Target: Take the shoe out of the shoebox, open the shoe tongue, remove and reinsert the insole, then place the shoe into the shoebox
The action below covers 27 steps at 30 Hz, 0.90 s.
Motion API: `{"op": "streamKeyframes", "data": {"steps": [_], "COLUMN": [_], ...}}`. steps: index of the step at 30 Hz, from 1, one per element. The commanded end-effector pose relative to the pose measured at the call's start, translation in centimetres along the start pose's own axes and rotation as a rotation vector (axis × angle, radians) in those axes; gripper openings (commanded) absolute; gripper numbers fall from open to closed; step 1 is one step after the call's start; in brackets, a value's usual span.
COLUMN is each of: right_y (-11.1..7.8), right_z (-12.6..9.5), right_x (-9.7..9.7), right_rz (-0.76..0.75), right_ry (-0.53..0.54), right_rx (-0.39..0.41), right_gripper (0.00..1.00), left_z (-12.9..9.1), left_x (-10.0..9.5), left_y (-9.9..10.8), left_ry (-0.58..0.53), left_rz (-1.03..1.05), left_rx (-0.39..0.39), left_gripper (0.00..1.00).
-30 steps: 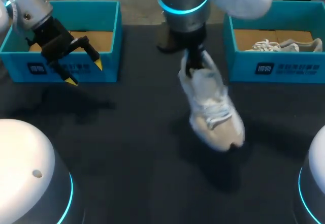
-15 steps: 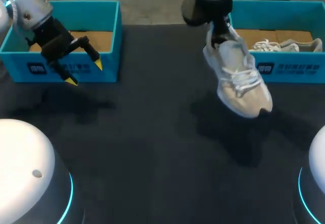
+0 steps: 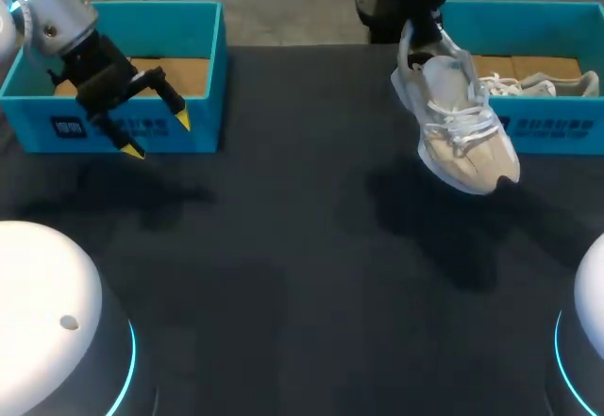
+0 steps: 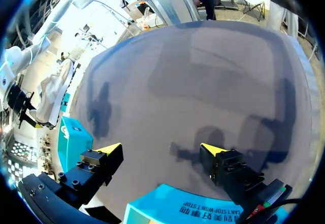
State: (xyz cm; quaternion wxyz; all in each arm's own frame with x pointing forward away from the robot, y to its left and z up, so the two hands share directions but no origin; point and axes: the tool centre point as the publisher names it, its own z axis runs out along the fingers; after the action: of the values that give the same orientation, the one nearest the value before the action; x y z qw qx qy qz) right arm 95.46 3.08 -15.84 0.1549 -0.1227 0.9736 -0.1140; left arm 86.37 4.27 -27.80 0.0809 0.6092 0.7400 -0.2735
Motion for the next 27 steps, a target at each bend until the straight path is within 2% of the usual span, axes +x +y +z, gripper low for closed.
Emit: {"op": "streamKeyframes", "data": {"steps": [1,7,11,12,13,18,21,23,27], "right_y": [-0.1,-0.1,-3.3,-3.3,-4.9,-8.4,-9.5,-10.9,-12.1], "right_z": [-0.1,-0.1,0.4,0.4,0.5,0.4,0.4,0.2,0.2], "right_x": [0.0,0.0,-1.7,-1.7,-2.4,-3.5,-3.9,-4.5,-5.1], "right_rz": [-0.001,-0.001,0.036,0.036,0.041,0.038,0.03,0.011,-0.007], "right_ry": [-0.001,-0.001,-0.011,-0.011,-0.016,-0.029,-0.041,-0.057,-0.058], "right_rx": [-0.001,-0.001,-0.002,-0.002,0.012,0.028,0.018,0.016,0.039], "right_gripper": [0.0,0.0,0.0,0.0,0.0,0.0,0.0,0.0,0.0], "left_z": [0.0,0.0,0.0,0.0,0.0,0.0,0.0,0.0,0.0], "left_x": [0.0,0.0,0.0,0.0,0.0,0.0,0.0,0.0,0.0], "left_y": [-0.1,-0.1,-0.1,-0.1,-0.1,-0.1,-0.1,-0.1,-0.1], "left_ry": [0.002,0.002,0.002,0.002,0.002,0.002,0.002,0.002,0.002], "left_rz": [0.0,0.0,0.0,0.0,0.0,0.0,0.0,0.0,0.0], "left_rx": [-0.003,-0.003,-0.003,-0.003,-0.003,-0.003,-0.003,-0.003,-0.003], "left_gripper": [1.0,1.0,1.0,1.0,1.0,1.0,1.0,1.0,1.0]}}
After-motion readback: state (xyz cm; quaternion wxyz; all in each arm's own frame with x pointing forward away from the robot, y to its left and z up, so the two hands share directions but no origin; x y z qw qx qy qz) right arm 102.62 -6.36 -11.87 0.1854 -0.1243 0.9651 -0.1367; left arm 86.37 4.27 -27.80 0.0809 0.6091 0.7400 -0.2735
